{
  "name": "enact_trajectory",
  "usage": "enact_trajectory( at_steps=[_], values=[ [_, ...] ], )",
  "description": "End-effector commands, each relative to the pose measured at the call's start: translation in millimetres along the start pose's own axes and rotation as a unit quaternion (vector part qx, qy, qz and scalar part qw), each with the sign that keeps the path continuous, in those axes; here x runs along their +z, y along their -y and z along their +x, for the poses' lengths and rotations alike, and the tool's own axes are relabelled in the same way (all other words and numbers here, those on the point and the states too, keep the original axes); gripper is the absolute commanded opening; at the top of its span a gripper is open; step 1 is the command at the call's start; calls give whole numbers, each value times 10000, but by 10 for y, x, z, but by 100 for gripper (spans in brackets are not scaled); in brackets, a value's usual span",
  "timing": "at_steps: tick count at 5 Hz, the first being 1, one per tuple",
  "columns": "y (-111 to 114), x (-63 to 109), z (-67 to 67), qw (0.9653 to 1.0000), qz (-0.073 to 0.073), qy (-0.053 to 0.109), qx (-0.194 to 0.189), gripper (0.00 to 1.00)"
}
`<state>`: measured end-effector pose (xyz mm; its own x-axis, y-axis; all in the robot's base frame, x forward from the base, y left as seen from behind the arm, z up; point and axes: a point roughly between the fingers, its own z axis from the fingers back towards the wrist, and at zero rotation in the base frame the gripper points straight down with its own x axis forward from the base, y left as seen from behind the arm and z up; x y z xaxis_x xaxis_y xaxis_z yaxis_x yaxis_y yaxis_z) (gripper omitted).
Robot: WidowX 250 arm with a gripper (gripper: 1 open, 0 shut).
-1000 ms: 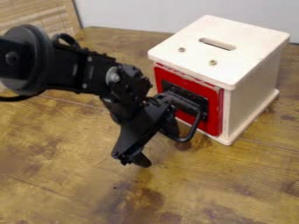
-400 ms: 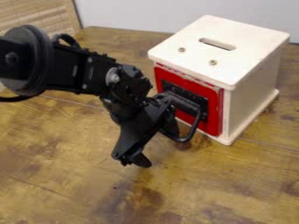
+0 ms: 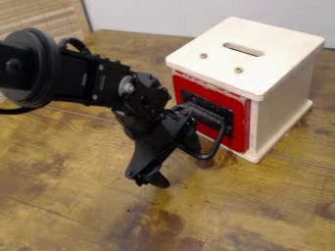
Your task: Open the drawer
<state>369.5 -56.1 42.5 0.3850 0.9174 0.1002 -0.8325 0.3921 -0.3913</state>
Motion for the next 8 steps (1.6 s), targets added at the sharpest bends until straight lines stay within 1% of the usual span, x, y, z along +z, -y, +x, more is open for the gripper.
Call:
enact_trajectory(
  at_steps=[1,8],
  values=[
    [-11,116,142,9999,-33,143,91,100],
    [-27,160,238,9991,-8,271,337,100]
  ],
)
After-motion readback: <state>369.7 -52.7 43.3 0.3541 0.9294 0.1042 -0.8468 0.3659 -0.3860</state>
